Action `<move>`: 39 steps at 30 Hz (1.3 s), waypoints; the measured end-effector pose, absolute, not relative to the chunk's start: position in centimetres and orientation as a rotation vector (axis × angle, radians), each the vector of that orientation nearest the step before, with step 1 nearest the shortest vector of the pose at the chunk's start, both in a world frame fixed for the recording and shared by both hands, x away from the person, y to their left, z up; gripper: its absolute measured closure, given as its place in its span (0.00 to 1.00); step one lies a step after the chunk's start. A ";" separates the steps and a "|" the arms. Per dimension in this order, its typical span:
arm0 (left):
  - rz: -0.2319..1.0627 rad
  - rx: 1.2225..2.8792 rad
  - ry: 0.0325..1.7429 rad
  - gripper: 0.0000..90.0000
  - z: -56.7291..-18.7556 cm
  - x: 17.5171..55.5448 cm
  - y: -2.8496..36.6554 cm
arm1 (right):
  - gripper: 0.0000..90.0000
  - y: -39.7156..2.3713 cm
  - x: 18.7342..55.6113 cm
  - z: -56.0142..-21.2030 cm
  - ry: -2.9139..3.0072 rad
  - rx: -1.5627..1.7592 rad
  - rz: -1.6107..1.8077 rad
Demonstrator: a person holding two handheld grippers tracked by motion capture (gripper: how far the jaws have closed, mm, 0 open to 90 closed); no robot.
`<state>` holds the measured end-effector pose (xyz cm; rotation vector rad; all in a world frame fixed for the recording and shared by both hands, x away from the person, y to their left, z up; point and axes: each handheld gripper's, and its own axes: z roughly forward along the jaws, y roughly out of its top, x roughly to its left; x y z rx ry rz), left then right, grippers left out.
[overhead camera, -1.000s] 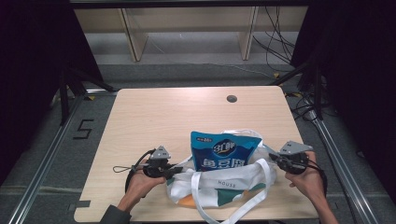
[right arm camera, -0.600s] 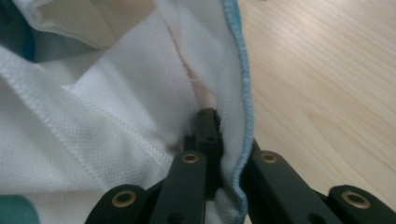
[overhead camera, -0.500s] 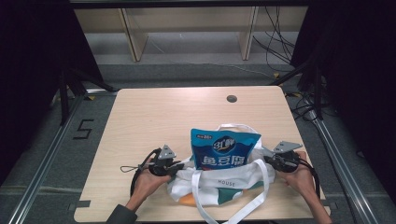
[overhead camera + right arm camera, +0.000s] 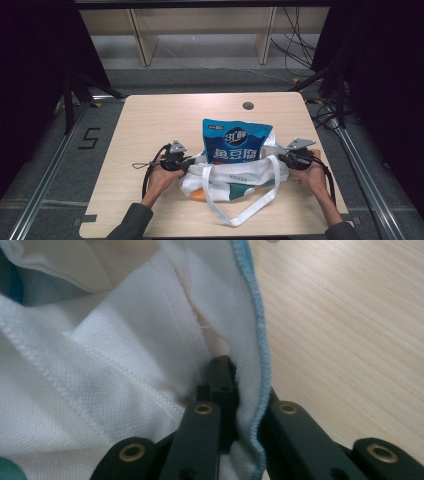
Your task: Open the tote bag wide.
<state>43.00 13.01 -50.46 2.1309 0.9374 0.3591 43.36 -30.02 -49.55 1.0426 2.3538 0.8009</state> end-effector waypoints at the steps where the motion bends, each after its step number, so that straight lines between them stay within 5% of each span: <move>1: 0.368 2.142 0.921 0.90 -50.4 43.1 13.1 | 0.96 -30.1 43.3 -49.5 2.350 1.045 0.810; 5: 0.333 2.094 0.916 0.87 -50.5 43.1 13.5 | 0.87 -30.5 43.1 -49.0 2.311 1.103 0.840; 9: 0.308 2.053 0.947 0.74 -50.0 43.3 14.5 | 0.74 -32.1 42.3 -46.9 2.216 1.139 0.996; 17: 0.331 2.003 0.948 0.56 -47.4 43.2 14.9 | 0.70 -32.7 39.8 -41.9 2.149 1.112 1.222; 24: 0.346 1.980 0.861 0.53 -45.4 43.5 13.6 | 0.62 -30.1 37.8 -39.8 2.244 0.920 1.335; 33: 0.266 2.028 0.851 0.61 -45.9 46.8 10.8 | 0.54 -25.6 38.2 -41.0 2.471 0.820 1.229; 39: 0.263 2.016 0.923 0.90 -46.8 49.2 10.2 | 0.82 -26.3 37.7 -42.7 2.607 0.721 1.101</move>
